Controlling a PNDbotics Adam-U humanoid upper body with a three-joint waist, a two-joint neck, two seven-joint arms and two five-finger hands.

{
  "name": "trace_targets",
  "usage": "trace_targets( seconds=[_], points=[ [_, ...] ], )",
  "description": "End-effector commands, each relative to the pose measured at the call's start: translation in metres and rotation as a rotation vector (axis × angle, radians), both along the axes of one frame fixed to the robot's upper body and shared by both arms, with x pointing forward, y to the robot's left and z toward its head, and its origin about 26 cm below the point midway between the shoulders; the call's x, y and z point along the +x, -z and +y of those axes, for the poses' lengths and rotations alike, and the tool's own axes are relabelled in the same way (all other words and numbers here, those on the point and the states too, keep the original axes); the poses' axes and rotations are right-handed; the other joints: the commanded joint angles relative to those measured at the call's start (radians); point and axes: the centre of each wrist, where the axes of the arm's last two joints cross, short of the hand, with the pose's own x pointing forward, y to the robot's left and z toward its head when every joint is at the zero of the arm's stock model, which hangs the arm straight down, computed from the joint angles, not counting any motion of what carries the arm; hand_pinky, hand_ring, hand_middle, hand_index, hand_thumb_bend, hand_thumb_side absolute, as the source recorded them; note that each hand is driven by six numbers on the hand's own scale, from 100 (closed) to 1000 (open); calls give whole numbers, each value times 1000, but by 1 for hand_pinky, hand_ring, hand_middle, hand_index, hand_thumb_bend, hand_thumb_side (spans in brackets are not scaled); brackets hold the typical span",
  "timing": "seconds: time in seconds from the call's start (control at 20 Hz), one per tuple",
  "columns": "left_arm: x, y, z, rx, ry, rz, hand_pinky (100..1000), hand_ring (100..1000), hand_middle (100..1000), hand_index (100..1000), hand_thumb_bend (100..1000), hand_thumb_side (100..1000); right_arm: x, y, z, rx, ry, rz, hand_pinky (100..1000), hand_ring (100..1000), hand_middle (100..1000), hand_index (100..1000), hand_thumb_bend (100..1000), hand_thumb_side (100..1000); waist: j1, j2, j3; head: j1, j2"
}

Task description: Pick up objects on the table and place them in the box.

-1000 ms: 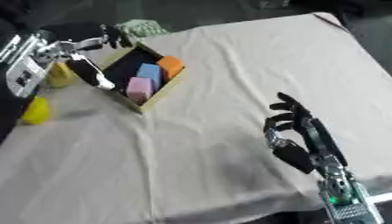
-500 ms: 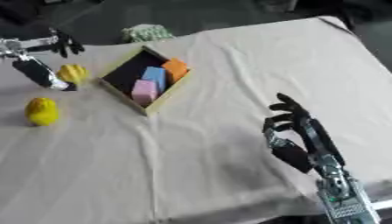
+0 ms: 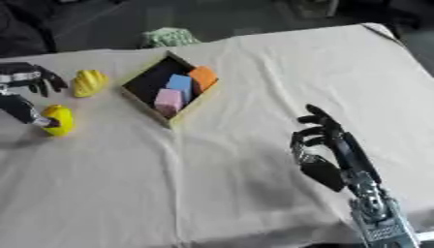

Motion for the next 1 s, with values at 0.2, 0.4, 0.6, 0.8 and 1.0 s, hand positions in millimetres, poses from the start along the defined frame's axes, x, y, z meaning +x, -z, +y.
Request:
trace_targets(
  seconds=[0.2,0.4,0.6,0.8,1.0],
  points=[
    [-1,0,16,16,-62,-47,742,693,739,868,455,210,0,-5,-6,-18,10,-11,657,731,791,985,100,376,-4,-15,2,0,5],
    [0,12,16,22,-80,-102,700,645,681,818,343,194,0,-4,-6,-17,11,-9,657,730,790,985,100,376,-6,-15,2,-1,5],
    [0,16,15,22,-76,-144,644,580,595,747,264,178,0,-4,-6,-14,16,-8,656,729,790,985,100,376,-8,-15,0,-2,5],
    [0,4,13,9,-52,-182,588,517,523,676,232,171,0,-4,-7,-13,20,-8,656,729,789,985,100,377,-6,-16,0,-5,5],
    [1,-28,2,8,16,-253,571,501,498,649,240,176,0,-3,-7,-13,24,-7,655,728,789,984,100,375,-3,-17,0,-10,5]
  ],
)
